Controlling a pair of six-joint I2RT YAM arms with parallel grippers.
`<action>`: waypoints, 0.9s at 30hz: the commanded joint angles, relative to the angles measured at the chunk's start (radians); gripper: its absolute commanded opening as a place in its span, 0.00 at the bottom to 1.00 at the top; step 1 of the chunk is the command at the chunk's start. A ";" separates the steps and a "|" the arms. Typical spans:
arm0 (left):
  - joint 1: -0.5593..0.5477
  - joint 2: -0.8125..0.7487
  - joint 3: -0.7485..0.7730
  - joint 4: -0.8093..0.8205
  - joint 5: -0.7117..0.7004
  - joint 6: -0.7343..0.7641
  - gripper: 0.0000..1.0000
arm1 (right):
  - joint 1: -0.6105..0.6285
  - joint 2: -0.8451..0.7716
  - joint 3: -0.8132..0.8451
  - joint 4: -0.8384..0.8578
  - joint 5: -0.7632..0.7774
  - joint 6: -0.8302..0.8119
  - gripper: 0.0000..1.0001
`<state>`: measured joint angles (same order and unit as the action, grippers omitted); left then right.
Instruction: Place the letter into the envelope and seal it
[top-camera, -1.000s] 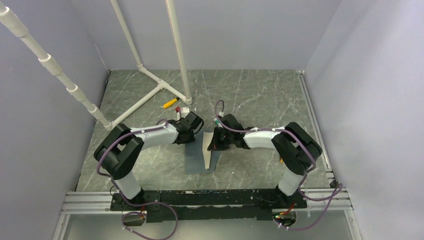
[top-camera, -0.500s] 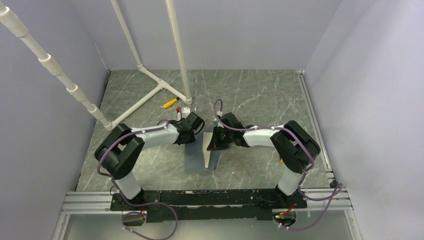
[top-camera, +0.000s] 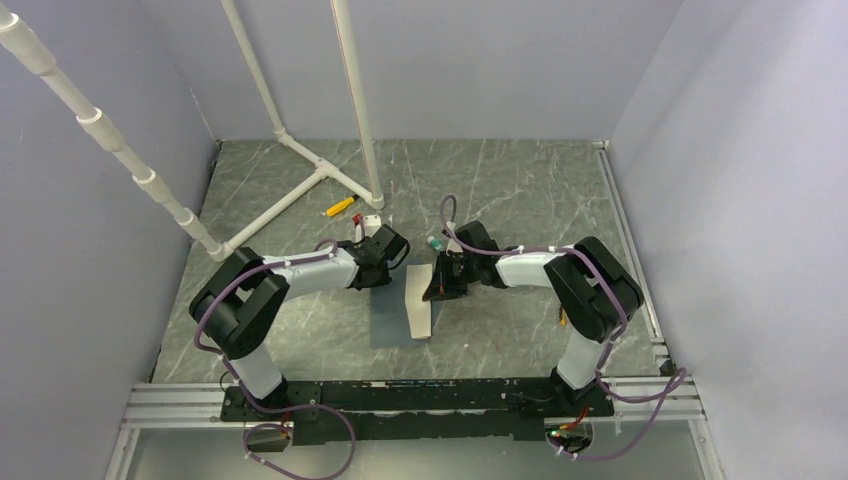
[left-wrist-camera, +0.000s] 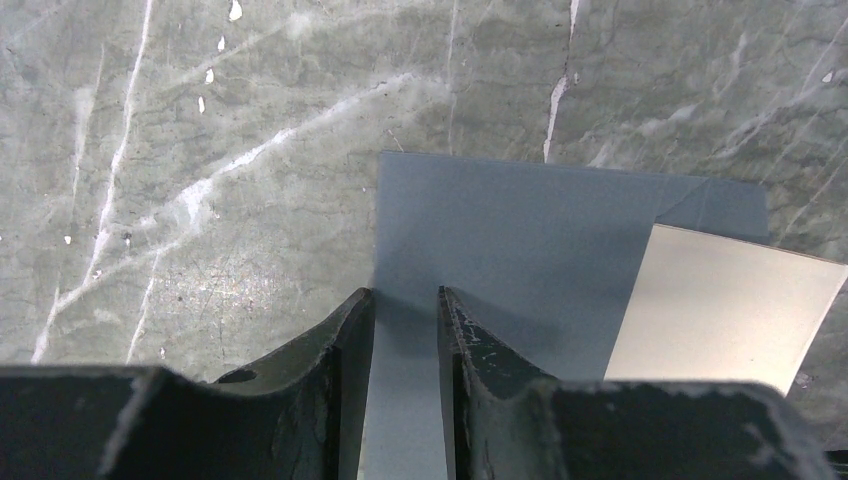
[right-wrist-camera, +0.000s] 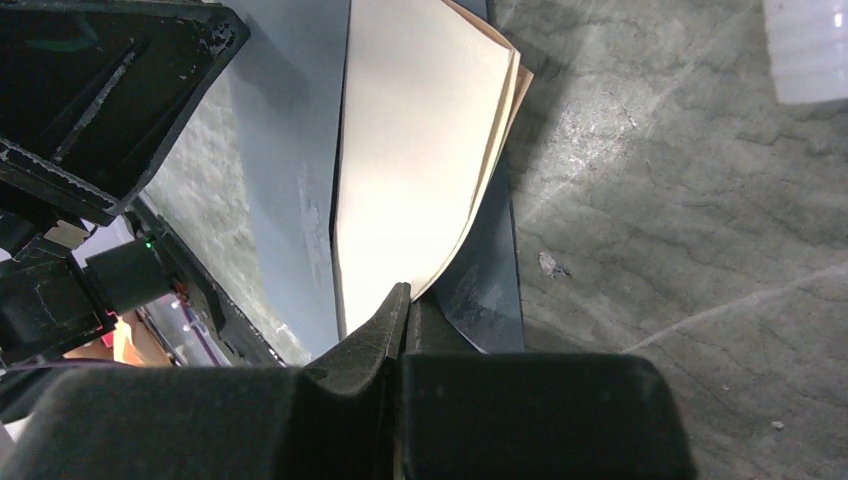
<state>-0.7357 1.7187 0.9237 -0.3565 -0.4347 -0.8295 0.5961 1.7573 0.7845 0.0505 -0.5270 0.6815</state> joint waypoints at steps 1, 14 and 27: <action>0.001 0.154 -0.119 -0.080 0.149 -0.020 0.34 | 0.012 0.024 0.003 -0.067 -0.008 -0.049 0.00; 0.001 0.146 -0.130 -0.049 0.204 -0.047 0.33 | 0.057 0.096 0.073 0.015 0.078 0.011 0.00; 0.015 0.048 -0.152 -0.077 0.220 -0.095 0.38 | 0.096 0.055 -0.043 0.194 0.240 0.188 0.00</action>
<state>-0.7235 1.6974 0.8822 -0.2607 -0.4313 -0.8558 0.6758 1.8111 0.7967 0.1936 -0.4541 0.8387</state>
